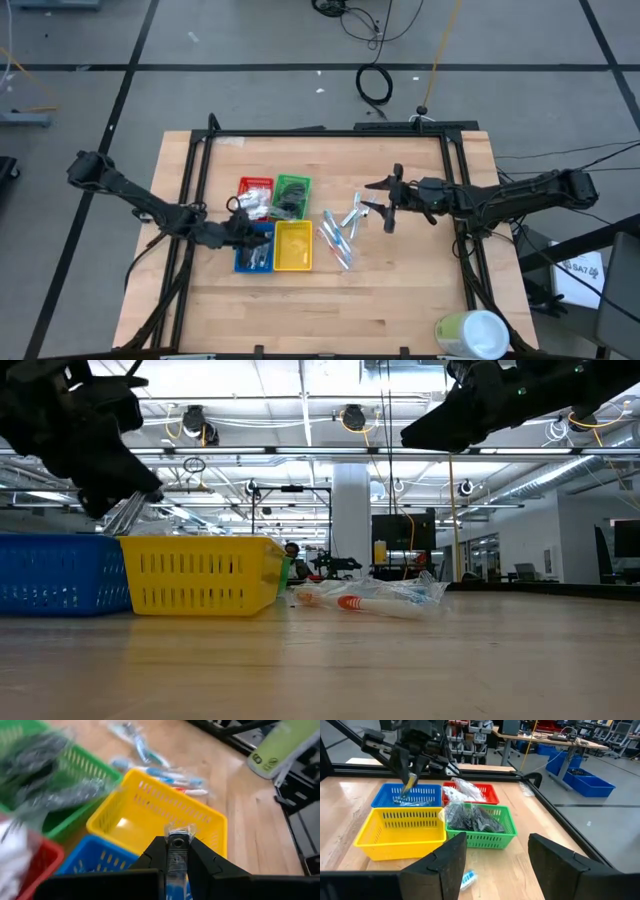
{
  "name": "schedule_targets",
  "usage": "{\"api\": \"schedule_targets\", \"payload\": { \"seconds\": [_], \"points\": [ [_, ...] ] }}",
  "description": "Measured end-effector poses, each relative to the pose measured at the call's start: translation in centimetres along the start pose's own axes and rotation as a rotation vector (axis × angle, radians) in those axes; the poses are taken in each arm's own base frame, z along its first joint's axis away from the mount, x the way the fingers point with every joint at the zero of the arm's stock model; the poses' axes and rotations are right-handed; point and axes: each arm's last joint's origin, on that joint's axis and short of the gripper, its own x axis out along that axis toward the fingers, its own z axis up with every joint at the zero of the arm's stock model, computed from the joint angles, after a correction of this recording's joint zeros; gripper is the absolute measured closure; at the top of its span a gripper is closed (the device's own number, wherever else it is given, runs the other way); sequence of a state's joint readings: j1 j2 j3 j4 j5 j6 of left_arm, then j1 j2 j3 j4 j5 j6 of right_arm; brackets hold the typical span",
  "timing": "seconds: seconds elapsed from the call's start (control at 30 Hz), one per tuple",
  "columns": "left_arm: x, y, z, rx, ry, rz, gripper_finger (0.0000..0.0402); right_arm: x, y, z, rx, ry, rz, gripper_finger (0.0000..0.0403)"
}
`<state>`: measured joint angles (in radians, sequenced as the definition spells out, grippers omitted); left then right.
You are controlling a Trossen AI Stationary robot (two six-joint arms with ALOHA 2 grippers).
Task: Pick & Place Travel size toiletries
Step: Put the silver nail cutter into the blue bin
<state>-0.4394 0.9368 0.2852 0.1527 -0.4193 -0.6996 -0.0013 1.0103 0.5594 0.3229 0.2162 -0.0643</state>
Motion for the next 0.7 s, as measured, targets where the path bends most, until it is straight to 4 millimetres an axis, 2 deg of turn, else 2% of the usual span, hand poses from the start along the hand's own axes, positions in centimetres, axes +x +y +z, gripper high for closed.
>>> {"api": "schedule_targets", "payload": {
  "seconds": [0.27,0.5,0.7],
  "points": [
    [-0.2,0.0,-0.7,-0.064,0.04,0.029,0.0369,0.0,0.0,0.0,0.0,0.002,0.003,0.0202],
    [-0.6,1.6,-2.4,-0.373,0.165,0.224,0.0368,0.0,0.0,0.0,-0.001,0.003,0.003,0.0202],
    [-0.6,1.9,-2.5,-0.425,0.167,0.258,0.0367,0.0,0.0,0.0,-0.001,0.003,0.003,0.0202]
  ]
}}
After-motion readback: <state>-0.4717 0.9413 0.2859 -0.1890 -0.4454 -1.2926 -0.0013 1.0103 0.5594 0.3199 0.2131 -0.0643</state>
